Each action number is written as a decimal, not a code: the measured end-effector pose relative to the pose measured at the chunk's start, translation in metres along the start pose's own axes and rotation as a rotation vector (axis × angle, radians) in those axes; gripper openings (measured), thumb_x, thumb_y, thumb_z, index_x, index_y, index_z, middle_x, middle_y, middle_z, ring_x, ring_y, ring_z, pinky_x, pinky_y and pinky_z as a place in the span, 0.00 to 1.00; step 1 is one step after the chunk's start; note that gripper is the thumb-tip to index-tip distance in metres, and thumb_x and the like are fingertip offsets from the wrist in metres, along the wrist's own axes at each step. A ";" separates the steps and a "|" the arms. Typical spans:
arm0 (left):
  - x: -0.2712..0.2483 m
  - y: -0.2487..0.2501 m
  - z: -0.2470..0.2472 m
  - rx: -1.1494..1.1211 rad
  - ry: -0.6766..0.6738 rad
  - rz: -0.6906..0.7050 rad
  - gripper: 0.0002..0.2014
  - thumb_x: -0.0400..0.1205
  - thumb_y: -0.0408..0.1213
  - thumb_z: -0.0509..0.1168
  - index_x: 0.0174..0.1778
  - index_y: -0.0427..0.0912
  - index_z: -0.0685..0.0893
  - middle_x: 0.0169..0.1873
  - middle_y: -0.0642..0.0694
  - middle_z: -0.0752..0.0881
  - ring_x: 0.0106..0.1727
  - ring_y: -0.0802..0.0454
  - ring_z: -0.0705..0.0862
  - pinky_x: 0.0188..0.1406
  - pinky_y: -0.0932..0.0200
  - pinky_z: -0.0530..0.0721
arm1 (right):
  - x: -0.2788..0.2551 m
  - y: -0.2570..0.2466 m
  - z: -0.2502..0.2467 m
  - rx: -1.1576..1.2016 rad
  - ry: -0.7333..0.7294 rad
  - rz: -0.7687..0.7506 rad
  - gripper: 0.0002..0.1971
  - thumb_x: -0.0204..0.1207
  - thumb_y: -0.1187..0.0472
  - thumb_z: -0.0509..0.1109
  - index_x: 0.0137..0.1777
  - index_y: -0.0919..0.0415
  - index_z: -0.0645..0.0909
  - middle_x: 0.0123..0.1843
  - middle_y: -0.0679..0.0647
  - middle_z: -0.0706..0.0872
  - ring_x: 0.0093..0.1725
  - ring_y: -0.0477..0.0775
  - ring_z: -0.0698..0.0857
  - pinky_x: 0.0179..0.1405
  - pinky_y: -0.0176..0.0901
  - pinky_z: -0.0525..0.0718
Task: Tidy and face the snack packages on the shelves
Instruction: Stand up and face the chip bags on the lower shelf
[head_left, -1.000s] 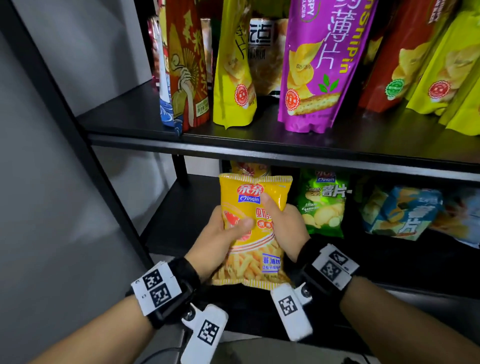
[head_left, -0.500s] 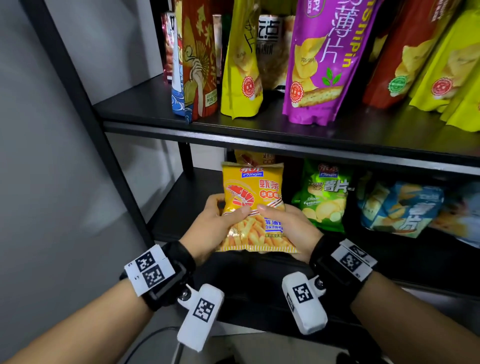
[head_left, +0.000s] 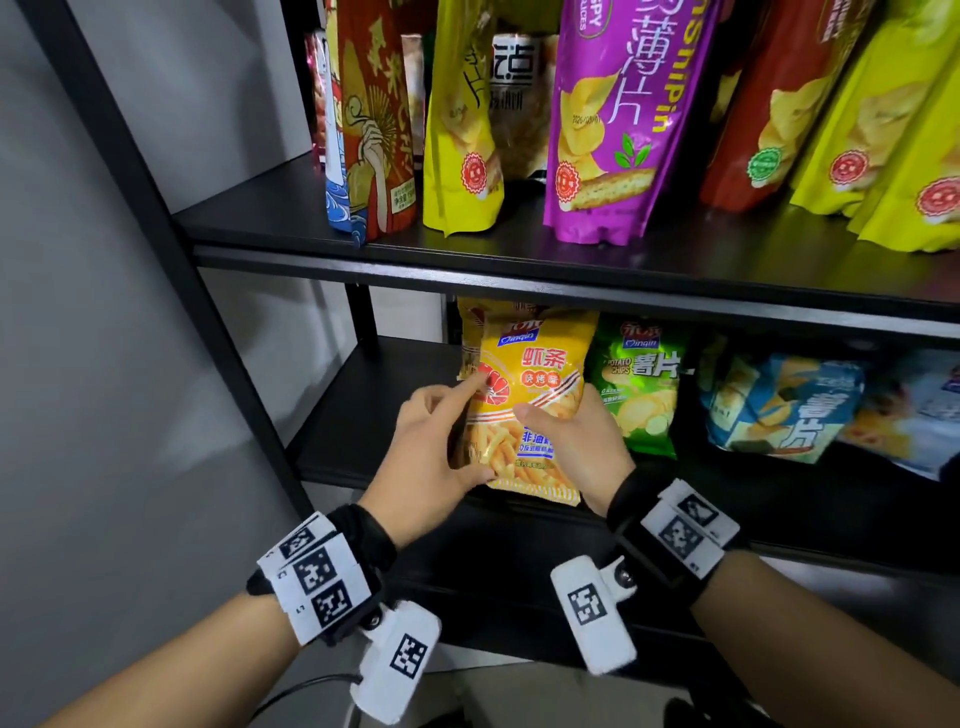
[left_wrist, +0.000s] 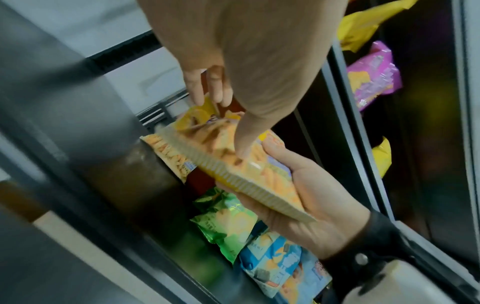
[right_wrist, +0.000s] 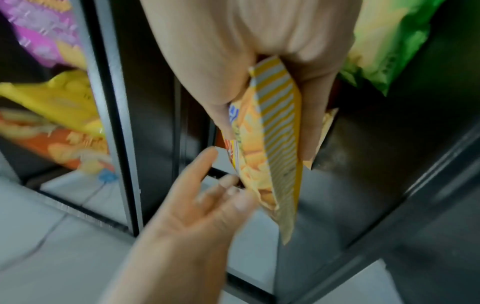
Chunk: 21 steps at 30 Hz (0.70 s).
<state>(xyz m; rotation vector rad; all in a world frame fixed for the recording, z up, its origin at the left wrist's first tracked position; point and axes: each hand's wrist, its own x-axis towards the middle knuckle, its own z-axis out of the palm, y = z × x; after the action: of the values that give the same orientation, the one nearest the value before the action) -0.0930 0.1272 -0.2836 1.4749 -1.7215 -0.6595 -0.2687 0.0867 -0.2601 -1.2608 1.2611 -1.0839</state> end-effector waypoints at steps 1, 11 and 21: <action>0.000 0.003 0.002 -0.027 -0.021 0.020 0.49 0.73 0.35 0.81 0.83 0.67 0.62 0.65 0.53 0.72 0.68 0.63 0.73 0.76 0.54 0.75 | -0.002 0.001 0.002 -0.057 -0.006 -0.061 0.21 0.76 0.59 0.77 0.67 0.60 0.76 0.60 0.53 0.89 0.54 0.46 0.88 0.54 0.37 0.85; 0.012 0.012 0.005 -0.902 0.026 -0.304 0.38 0.70 0.34 0.81 0.74 0.42 0.71 0.63 0.37 0.88 0.61 0.39 0.90 0.53 0.40 0.90 | -0.030 0.012 0.003 -0.115 -0.369 -0.307 0.18 0.80 0.41 0.57 0.65 0.37 0.82 0.80 0.42 0.71 0.70 0.46 0.80 0.49 0.48 0.90; 0.003 -0.015 -0.003 -1.088 -0.292 -0.555 0.29 0.76 0.36 0.72 0.75 0.39 0.79 0.67 0.31 0.86 0.66 0.28 0.85 0.59 0.34 0.88 | 0.004 -0.003 -0.008 0.163 -0.413 0.412 0.23 0.82 0.46 0.66 0.73 0.58 0.78 0.66 0.60 0.88 0.64 0.63 0.87 0.64 0.64 0.85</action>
<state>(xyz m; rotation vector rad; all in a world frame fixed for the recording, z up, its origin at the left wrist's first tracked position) -0.0820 0.1212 -0.2924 1.0262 -0.7846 -1.8110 -0.2759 0.0823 -0.2568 -0.9805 1.0300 -0.5791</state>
